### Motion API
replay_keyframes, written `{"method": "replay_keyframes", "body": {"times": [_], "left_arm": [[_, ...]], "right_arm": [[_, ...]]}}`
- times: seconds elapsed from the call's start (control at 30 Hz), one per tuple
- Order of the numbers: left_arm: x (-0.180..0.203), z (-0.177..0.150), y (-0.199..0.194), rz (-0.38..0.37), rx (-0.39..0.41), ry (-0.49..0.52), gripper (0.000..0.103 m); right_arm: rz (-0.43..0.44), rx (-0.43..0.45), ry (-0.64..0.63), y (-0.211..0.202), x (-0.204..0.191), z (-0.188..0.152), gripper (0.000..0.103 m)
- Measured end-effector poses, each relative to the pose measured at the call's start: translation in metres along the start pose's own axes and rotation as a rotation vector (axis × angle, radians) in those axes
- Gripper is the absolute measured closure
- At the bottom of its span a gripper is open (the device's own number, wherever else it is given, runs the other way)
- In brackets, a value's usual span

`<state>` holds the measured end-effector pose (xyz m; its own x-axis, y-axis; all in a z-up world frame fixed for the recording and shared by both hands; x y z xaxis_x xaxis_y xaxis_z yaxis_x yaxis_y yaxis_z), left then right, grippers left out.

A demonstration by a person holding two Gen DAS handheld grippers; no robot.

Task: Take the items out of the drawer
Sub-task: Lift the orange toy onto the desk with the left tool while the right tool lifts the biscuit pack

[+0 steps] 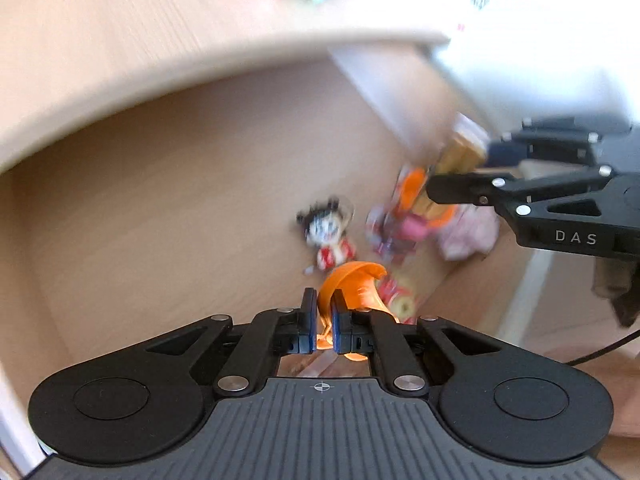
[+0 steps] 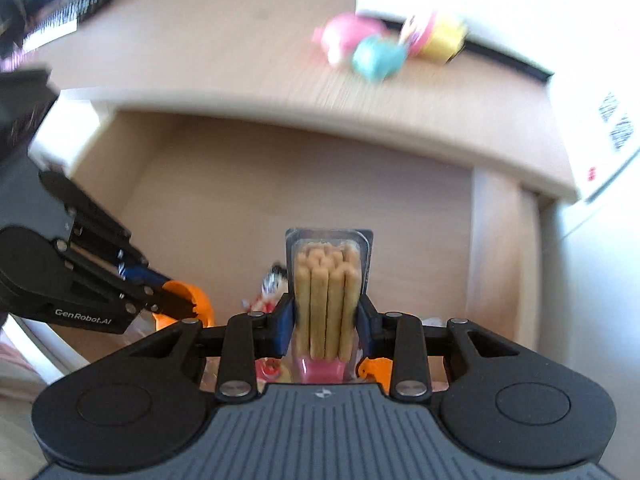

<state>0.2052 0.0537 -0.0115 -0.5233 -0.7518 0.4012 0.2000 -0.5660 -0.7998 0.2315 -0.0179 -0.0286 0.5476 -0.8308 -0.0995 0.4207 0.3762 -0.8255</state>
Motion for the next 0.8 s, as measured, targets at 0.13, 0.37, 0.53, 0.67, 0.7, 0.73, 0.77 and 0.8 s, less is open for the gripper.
{"method": "replay_keyframes", "body": {"times": [0.13,0.37,0.53,0.67,0.7,0.73,0.77,0.8], "left_arm": [[0.005,0.040,-0.034,-0.024,0.151,-0.055,0.094],[-0.037,0.134,-0.072,0.168,0.451,-0.158,0.094],[-0.068,0.156,-0.042,0.286,0.448,-0.189,0.090],[-0.080,0.151,-0.032,0.360,0.437,-0.197,0.086],[-0.083,0.150,-0.036,0.375,0.451,-0.196,0.086],[-0.086,0.150,-0.040,0.391,0.458,-0.206,0.085],[-0.090,0.147,-0.046,0.399,0.473,-0.224,0.085],[-0.091,0.145,-0.053,0.395,0.494,-0.246,0.085]], "right_arm": [[-0.010,0.092,0.056,-0.023,0.022,0.015,0.072],[0.012,0.229,0.154,-0.054,0.045,0.055,0.072],[0.017,0.270,0.204,-0.062,0.053,0.066,0.072],[0.032,0.310,0.276,-0.067,0.068,0.080,0.072],[0.045,0.316,0.302,-0.067,0.073,0.084,0.072],[0.059,0.322,0.330,-0.064,0.078,0.088,0.072],[0.071,0.327,0.357,-0.062,0.082,0.092,0.072],[0.084,0.330,0.379,-0.058,0.086,0.096,0.072]]}}
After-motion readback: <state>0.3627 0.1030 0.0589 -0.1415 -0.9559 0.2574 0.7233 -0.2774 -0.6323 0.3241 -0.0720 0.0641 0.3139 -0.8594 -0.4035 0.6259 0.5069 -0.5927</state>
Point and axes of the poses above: each gripper's, at about its wrist camera, not at the fingertips, and y roughly the way its jaws point, x to its right, z to its top, the point moved 6 cm from there along y, roughly the way its jaws point, and after that the axes turned 6 degrees about x, right-handed, at the moved point
